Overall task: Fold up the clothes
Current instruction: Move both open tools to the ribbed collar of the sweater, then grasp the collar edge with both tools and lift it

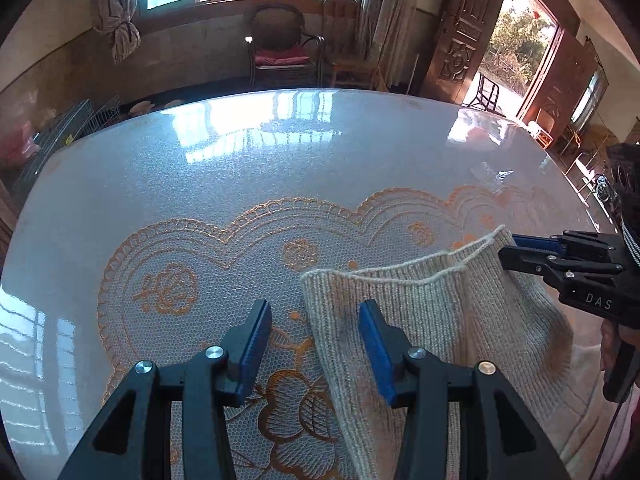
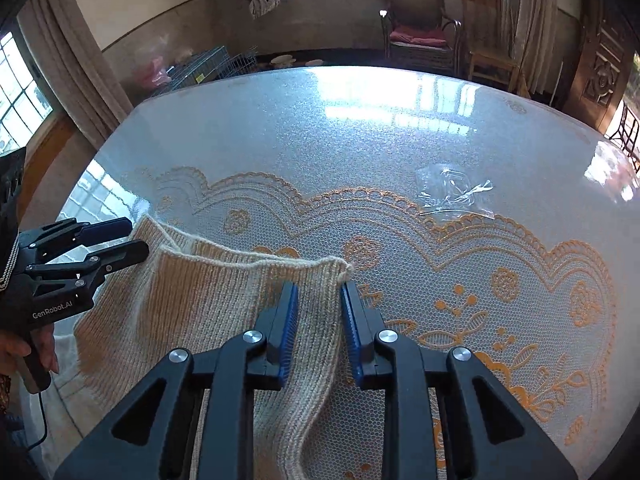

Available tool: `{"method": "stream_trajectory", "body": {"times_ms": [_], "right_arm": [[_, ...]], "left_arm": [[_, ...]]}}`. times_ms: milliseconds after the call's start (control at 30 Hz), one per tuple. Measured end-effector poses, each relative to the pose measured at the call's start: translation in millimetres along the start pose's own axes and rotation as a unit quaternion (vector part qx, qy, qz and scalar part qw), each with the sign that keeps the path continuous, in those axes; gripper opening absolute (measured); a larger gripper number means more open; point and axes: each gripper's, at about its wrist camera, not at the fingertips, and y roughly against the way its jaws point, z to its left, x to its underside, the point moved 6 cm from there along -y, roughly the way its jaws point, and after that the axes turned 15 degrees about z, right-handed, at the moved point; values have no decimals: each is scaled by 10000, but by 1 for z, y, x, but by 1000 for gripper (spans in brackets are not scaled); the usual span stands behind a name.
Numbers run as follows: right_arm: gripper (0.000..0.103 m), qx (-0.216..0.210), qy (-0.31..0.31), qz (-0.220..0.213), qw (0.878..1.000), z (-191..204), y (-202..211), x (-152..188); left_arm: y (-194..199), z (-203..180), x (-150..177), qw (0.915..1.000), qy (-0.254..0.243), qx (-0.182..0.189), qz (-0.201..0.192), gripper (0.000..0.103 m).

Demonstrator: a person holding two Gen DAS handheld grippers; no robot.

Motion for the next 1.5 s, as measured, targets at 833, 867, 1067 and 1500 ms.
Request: {"method": "stream_trajectory", "body": {"times_ms": [833,867,1067,1500], "right_arm": [[7,-1348,-876,-494,9858,4,76,38],[7,-1436,-851,-548,9844,9,85,45],[7,-1842,-559,-902,9772,40,141,108],[7,-1465,-377,-368,9878,88,118,292]], "left_arm": [[88,26,27,9821,636,1528,-899,5],[98,28,35,9797,640,1621,-989,5],[149,12,86,9667,483,2067,-1427,5],[127,-33,240,9803,535,1587,-1048,6]]}}
